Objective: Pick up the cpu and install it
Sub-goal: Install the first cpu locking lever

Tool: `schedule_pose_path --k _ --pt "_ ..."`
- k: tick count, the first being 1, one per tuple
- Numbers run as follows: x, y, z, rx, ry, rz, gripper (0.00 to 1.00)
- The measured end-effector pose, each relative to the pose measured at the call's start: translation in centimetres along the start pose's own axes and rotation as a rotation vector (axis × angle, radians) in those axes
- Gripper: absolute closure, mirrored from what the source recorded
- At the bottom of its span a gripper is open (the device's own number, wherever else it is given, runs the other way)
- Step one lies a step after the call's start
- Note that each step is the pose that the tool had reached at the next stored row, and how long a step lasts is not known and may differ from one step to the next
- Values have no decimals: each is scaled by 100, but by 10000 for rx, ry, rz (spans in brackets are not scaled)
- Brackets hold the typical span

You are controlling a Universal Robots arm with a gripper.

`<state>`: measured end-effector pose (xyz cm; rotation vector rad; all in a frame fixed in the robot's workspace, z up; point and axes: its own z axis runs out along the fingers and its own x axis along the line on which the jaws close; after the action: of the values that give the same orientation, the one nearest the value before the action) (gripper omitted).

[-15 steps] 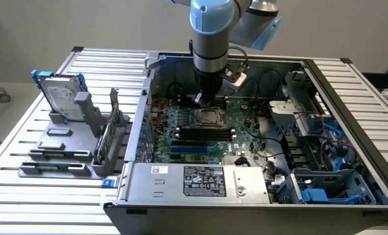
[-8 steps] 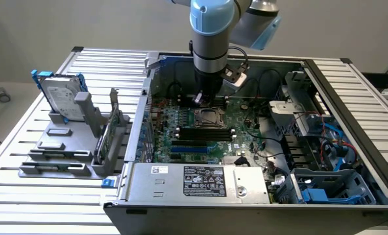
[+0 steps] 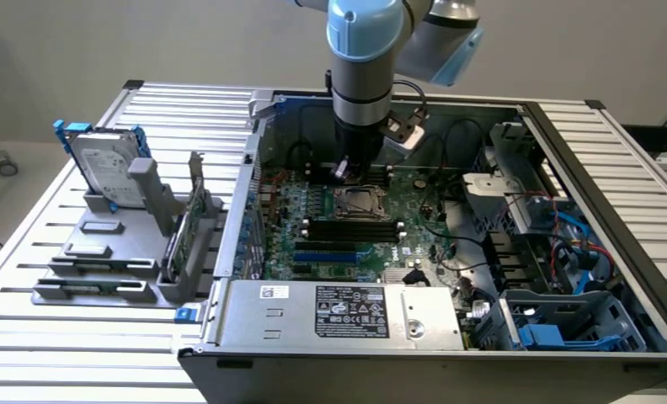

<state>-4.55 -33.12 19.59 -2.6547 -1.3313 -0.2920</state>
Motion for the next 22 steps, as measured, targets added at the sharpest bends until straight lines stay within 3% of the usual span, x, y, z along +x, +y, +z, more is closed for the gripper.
schedule_pose_path --k 11,22 --pt "0 1 0 -35 -48 -7 89" --pt "4 -1 1 -46 -47 -13 89"
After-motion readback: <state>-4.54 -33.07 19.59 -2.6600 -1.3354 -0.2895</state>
